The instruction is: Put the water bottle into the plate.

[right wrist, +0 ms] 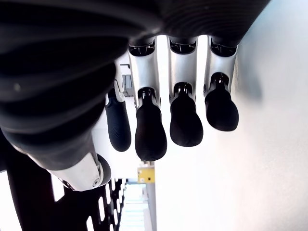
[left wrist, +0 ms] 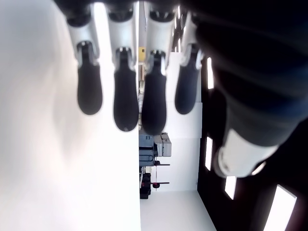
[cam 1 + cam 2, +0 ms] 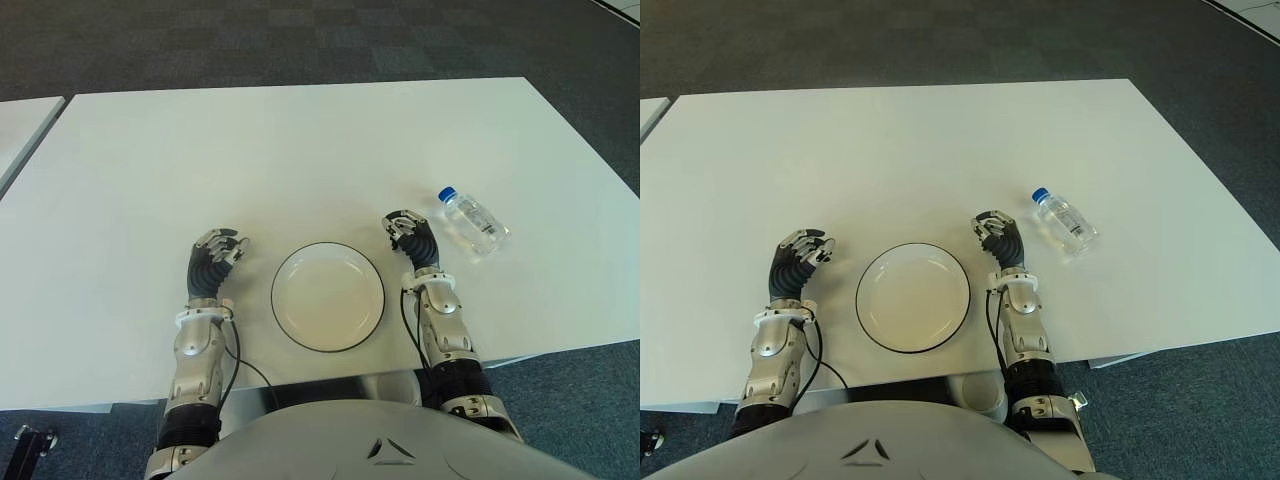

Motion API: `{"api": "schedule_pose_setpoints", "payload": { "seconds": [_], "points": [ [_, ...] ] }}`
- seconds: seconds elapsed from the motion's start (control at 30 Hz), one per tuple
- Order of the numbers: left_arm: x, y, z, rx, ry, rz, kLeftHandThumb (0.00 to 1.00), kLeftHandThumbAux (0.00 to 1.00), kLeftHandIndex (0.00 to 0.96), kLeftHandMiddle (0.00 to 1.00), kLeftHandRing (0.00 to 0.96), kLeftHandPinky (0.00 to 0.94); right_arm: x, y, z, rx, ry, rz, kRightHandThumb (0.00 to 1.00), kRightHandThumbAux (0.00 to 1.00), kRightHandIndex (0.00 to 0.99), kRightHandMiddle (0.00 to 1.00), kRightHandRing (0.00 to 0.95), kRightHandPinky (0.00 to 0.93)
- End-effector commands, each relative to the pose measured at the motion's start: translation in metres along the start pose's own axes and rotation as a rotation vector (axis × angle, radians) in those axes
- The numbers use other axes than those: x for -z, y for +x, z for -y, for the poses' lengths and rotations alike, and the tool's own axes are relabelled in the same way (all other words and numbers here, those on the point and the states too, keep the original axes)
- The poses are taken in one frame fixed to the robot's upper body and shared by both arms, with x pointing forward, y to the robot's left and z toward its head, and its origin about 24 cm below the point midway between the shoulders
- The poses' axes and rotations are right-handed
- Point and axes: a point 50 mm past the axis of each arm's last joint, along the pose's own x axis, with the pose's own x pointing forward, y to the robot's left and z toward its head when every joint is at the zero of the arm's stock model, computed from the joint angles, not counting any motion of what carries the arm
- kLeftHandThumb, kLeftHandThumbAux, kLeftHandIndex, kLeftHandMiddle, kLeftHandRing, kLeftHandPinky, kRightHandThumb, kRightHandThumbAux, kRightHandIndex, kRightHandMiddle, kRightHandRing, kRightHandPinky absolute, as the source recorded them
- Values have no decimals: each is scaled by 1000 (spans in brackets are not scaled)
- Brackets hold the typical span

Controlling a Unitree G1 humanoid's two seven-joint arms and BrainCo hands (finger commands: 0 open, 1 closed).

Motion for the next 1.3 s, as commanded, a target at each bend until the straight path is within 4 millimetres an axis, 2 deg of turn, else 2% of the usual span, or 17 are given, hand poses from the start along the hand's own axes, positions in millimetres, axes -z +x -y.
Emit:
{"api": "schedule_pose_setpoints", "payload": {
  "seconds": [0.03, 0.87, 1.3],
  "points": [
    [1, -1, 1, -10, -16, -16, 708, 708, 435, 582, 560, 541, 4, -3, 0, -1, 7, -19, 704, 729, 437, 750, 740, 728],
    [2, 0, 2, 4, -36, -5, 709, 707, 436, 581, 559, 547, 2, -3, 1, 17, -2, -7, 705, 729, 438, 741, 731, 732],
    [1, 0, 2, 5, -33, -4, 708, 707, 435, 579, 556, 542, -18, -10, 5, 95, -173, 250, 707, 726, 437, 747, 754, 784]
  ]
}}
